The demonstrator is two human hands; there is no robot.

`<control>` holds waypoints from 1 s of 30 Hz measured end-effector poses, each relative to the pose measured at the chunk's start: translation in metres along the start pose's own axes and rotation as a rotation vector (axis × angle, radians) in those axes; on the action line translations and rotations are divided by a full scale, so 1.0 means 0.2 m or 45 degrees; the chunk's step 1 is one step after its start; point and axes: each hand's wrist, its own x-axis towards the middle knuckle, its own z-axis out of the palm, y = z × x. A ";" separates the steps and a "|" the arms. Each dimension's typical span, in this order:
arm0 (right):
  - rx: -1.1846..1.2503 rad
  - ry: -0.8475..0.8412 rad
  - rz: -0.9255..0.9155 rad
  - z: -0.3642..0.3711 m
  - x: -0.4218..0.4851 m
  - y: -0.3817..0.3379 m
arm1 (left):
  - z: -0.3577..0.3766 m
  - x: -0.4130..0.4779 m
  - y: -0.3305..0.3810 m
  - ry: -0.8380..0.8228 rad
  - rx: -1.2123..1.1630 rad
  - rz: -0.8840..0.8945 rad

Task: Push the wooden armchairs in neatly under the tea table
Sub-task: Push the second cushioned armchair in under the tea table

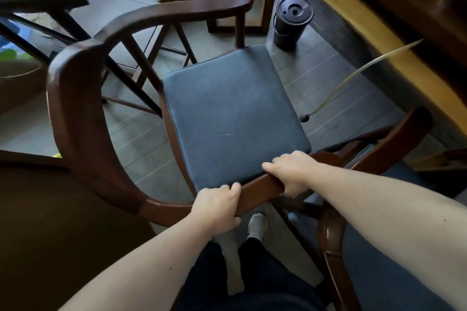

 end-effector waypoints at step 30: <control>1.014 0.582 0.411 -0.37 0.06 -1.00 | -0.75 -0.37 -1.14 0.271 0.457 0.595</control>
